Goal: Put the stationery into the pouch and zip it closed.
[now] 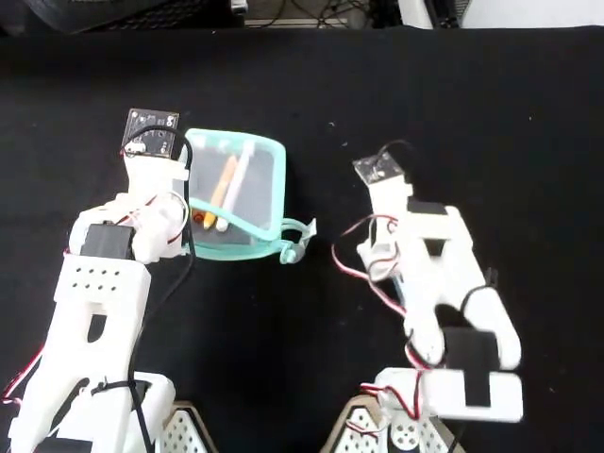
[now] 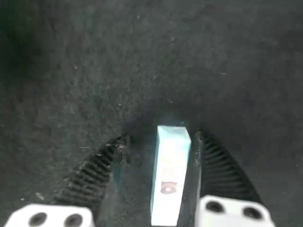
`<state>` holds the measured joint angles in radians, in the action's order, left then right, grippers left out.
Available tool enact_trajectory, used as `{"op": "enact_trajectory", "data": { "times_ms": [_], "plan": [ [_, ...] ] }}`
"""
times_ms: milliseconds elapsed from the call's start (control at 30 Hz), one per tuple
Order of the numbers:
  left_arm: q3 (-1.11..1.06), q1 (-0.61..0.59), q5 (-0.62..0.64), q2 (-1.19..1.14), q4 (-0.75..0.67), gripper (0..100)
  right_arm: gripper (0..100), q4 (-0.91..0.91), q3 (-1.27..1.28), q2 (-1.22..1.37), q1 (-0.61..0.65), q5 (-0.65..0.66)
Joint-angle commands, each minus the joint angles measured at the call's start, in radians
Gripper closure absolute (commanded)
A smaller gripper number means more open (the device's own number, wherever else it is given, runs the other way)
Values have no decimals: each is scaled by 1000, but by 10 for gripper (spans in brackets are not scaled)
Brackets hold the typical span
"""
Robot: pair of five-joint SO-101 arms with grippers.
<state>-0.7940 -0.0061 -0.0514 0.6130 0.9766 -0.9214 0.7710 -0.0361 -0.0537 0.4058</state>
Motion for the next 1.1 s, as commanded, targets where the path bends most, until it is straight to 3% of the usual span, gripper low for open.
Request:
{"op": "enact_trajectory", "data": {
  "times_ms": [0,200,567,800,1067],
  "plan": [
    [1,-7,-12,-6,0,970,774,-28,-108,90,-15,9],
    [1,-7,-12,-6,0,970,992,-86,-194,171,-15,2],
    [1,-2,-12,-6,0,970,986,-178,-131,-203,41,-35],
    [1,-2,-12,-6,0,970,986,-261,-45,-711,261,-37],
    [1,-2,-11,-6,0,970,986,-245,-10,-1171,529,-138]
  ]
}}
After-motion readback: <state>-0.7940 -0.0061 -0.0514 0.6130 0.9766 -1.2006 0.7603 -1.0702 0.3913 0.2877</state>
